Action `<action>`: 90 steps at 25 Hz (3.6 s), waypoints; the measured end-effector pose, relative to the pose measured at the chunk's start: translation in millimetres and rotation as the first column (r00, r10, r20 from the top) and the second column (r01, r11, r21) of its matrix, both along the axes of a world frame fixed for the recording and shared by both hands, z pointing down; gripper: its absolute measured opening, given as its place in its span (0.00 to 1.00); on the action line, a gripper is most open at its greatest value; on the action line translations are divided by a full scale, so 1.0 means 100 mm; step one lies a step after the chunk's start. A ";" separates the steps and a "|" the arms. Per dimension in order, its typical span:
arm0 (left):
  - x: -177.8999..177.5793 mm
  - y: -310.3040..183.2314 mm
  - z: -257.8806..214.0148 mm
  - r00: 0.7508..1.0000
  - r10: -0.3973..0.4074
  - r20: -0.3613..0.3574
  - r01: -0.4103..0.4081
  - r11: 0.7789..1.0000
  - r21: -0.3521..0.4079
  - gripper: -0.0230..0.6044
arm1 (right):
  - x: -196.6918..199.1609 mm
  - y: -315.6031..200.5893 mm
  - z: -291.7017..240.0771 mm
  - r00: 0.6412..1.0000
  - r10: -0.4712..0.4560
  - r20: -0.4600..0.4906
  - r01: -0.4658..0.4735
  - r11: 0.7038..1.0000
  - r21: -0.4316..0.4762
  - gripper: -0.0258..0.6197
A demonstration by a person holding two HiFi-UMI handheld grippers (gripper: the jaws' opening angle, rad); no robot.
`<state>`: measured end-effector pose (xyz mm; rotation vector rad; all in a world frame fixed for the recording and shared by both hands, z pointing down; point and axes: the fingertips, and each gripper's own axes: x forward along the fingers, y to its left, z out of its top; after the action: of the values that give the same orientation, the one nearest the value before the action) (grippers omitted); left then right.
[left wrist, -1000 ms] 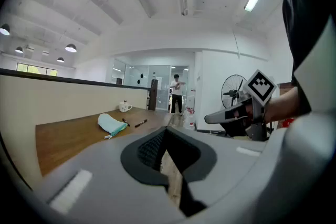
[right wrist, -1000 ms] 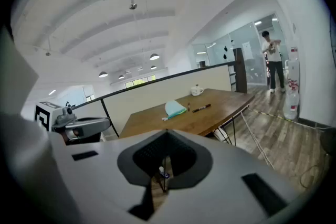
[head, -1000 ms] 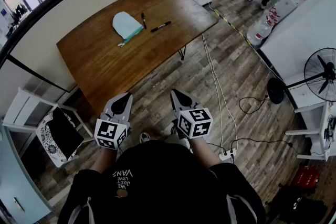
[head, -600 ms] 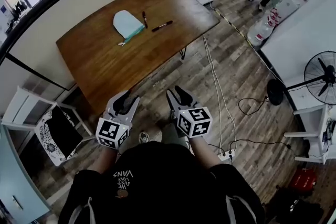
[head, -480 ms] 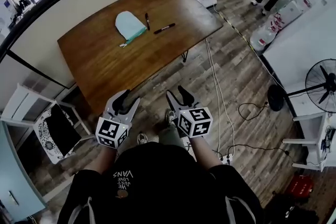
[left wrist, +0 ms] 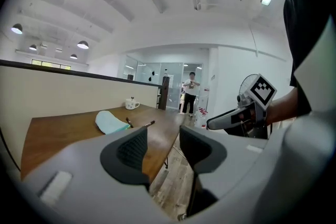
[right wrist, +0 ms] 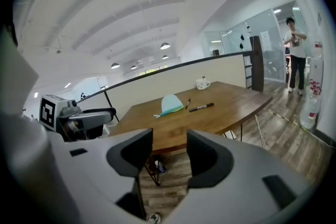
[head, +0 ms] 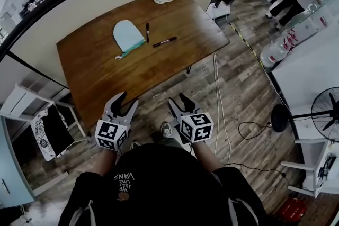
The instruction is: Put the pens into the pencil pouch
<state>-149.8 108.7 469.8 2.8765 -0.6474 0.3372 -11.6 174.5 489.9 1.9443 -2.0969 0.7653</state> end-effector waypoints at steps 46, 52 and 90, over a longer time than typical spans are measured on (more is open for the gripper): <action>0.37 -1.92 0.35 0.982 -0.151 0.112 0.155 0.988 -0.027 0.32 | 0.94 -2.06 0.54 0.984 -0.164 -0.075 0.151 0.976 -0.159 0.30; 0.46 -1.94 0.51 0.976 -0.171 0.133 0.180 0.982 -0.062 0.32 | 1.16 -2.27 0.56 0.965 -0.233 -0.121 0.208 0.960 -0.189 0.30; 0.99 -2.50 1.50 0.855 -0.251 0.455 0.295 0.955 -0.027 0.32 | 1.72 -2.86 1.58 0.439 -0.884 -0.163 0.712 0.453 -0.536 0.20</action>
<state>-51.1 -140.8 619.8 2.5714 -1.0679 0.9732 160.4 -111.6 648.2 0.5746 -2.0182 0.4085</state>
